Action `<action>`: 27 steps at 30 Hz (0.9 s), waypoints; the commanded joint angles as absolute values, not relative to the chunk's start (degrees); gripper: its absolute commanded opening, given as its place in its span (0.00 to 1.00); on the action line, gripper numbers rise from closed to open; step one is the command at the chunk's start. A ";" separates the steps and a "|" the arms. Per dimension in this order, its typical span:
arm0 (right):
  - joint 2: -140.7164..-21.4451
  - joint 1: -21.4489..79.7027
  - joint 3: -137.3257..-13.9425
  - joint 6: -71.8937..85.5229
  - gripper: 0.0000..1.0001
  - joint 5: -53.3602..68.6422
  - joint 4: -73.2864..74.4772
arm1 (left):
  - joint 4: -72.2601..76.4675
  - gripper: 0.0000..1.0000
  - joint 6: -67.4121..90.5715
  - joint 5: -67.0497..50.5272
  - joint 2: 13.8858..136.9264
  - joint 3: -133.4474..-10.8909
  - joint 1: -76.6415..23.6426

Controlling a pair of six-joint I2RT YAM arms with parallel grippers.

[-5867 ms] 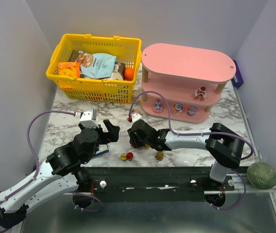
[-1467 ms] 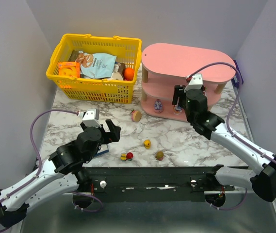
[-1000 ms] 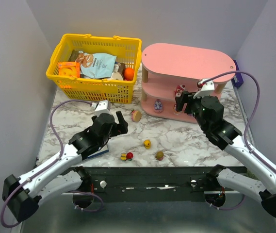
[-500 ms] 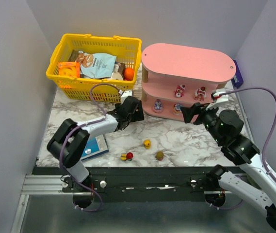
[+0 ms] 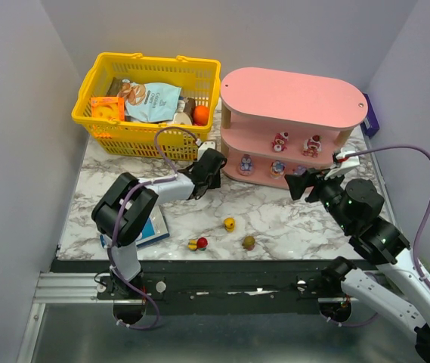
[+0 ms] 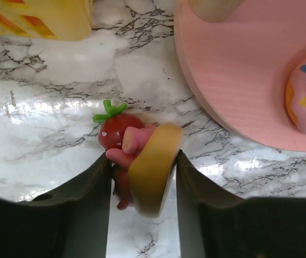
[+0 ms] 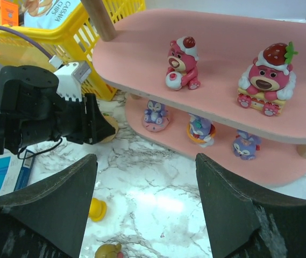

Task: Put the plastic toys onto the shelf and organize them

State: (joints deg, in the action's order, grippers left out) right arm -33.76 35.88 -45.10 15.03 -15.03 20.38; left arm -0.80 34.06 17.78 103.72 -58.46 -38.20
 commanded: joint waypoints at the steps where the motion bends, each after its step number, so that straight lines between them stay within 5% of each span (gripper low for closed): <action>1: -33.75 35.60 -44.21 15.82 0.81 -13.10 22.06 | 0.44 0.27 32.52 19.69 103.10 -56.08 -38.06; 4: -33.84 35.60 -43.95 16.17 0.81 -12.31 21.97 | 0.53 0.10 32.43 20.04 100.99 -54.15 -38.58; 9: -34.28 35.60 -43.86 17.23 0.81 -9.59 21.89 | 0.44 0.00 29.11 22.58 93.89 -50.81 -42.96; 16: -36.91 35.60 -43.16 19.85 0.81 -2.30 21.54 | 7.71 0.00 17.07 25.40 80.35 -42.55 -53.86; 27: -39.02 35.60 -44.38 23.20 0.83 11.94 20.48 | 21.19 0.00 3.80 0.02 50.65 -27.33 -56.07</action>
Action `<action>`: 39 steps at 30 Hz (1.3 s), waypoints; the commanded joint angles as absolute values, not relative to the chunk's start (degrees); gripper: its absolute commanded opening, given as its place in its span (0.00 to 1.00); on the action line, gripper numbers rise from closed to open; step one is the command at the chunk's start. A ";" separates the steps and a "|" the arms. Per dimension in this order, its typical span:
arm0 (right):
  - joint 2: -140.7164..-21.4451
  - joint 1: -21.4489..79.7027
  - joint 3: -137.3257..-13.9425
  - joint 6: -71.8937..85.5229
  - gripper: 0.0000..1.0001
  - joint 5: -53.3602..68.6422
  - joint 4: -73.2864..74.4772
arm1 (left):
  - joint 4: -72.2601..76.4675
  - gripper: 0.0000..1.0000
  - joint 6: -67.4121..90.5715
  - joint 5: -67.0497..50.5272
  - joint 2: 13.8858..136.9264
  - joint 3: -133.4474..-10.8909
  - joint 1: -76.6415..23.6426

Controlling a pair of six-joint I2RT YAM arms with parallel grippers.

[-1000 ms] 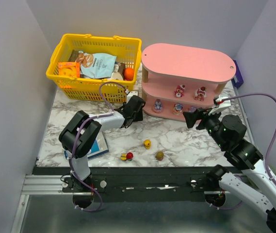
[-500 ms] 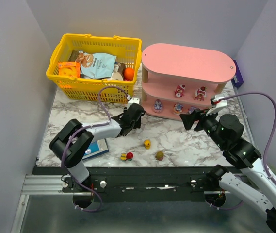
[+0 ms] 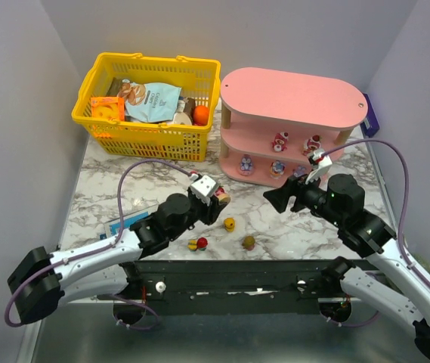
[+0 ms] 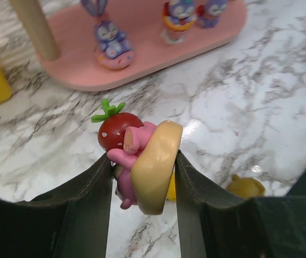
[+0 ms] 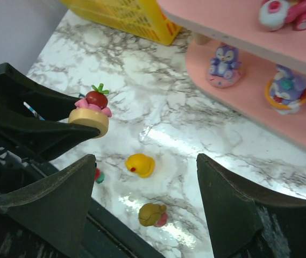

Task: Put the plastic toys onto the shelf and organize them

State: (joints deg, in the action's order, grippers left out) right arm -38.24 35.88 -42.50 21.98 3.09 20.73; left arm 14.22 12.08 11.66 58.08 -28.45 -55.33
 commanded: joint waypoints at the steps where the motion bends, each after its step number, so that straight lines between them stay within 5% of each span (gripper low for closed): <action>1: -40.33 35.60 -45.43 23.38 0.85 15.26 20.22 | 19.88 0.02 2.47 -4.96 49.58 -27.60 -56.16; 10: -47.99 35.60 -50.62 27.94 0.90 28.82 17.05 | 8.72 0.07 -7.64 -13.27 46.14 -35.41 -59.67; 30: -52.12 35.68 -48.78 35.68 0.88 32.17 10.99 | 9.67 0.05 -18.01 3.86 52.47 -39.38 -68.64; 39: -53.08 35.77 -47.81 36.74 0.70 35.07 8.61 | 13.97 0.04 -20.74 10.54 53.97 -38.67 -71.19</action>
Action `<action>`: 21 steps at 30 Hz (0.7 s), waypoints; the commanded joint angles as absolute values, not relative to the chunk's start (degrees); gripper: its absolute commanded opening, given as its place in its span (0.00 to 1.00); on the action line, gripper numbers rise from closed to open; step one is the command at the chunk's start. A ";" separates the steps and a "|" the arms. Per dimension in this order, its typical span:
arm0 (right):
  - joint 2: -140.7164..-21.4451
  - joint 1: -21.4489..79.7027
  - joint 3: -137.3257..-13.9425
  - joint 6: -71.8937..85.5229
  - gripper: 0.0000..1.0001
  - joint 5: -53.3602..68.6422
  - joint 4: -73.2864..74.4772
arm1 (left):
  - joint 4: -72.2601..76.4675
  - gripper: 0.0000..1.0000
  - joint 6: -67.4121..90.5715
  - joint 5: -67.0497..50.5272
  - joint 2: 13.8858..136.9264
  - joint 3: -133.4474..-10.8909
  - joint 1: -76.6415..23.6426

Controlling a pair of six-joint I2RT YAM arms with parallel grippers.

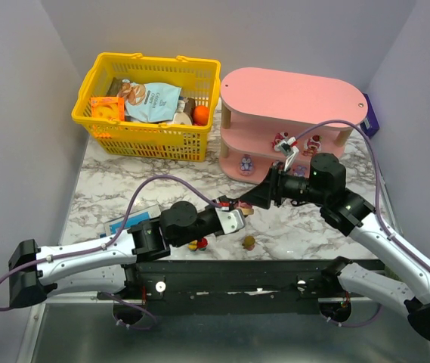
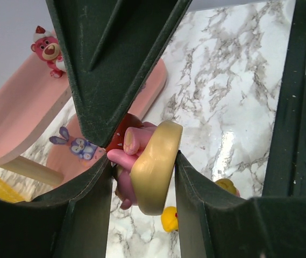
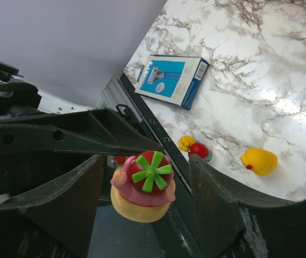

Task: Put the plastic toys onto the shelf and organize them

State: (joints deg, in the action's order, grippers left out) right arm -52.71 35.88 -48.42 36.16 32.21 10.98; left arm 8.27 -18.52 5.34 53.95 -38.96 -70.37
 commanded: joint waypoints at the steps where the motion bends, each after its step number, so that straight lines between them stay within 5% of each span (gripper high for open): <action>1: -53.26 35.86 -47.90 36.56 0.65 35.50 8.44 | 14.50 0.04 -21.00 10.55 54.05 -38.67 -71.28; 14: -55.63 36.30 -47.90 34.28 0.45 37.79 8.09 | 16.26 0.04 -22.94 12.04 54.14 -38.32 -72.51; 21: -56.95 36.39 -48.16 34.19 0.49 37.44 8.00 | 16.35 0.04 -23.55 12.30 54.40 -38.14 -73.39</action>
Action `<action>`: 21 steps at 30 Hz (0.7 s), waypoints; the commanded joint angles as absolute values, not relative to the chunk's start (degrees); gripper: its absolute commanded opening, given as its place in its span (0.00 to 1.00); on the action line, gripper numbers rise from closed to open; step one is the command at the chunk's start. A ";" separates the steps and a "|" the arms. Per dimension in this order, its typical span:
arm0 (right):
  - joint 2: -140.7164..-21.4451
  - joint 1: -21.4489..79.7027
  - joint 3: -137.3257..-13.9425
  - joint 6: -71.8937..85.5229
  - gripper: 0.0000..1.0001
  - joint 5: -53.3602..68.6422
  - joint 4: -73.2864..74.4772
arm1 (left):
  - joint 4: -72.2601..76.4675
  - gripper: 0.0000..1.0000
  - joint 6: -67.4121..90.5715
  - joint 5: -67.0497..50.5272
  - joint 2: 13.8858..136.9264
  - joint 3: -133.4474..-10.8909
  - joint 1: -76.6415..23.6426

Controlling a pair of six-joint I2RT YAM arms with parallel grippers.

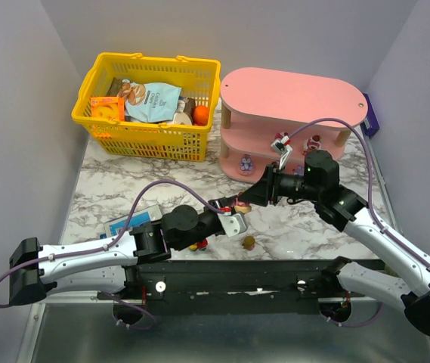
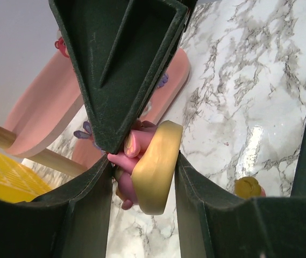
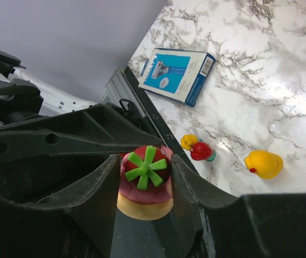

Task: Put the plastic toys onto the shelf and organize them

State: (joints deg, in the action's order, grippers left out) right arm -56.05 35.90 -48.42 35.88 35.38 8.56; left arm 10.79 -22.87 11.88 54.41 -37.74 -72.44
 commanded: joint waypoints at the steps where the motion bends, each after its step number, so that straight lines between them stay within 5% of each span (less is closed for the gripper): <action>1: -56.95 36.39 -48.08 34.10 0.50 37.18 8.00 | 16.26 0.04 -23.55 12.39 54.40 -38.06 -73.48; 6: -57.74 36.47 -47.90 34.10 0.51 37.26 7.47 | 16.61 0.04 -23.82 12.13 54.05 -37.88 -73.65; 10: -58.10 36.48 -47.64 34.10 0.21 37.62 6.94 | 16.61 0.04 -23.82 12.74 54.23 -38.06 -73.65; 13: -57.48 36.47 -47.46 33.93 0.08 37.62 6.94 | 16.70 0.05 -23.56 14.15 54.40 -38.06 -73.65; 15: -56.87 36.47 -47.37 33.66 0.01 37.27 7.03 | 16.87 0.12 -23.03 15.73 54.40 -37.97 -73.65; 21: -55.37 36.47 -47.46 32.70 0.01 36.48 6.86 | 17.67 0.45 -21.27 18.54 53.35 -37.71 -73.65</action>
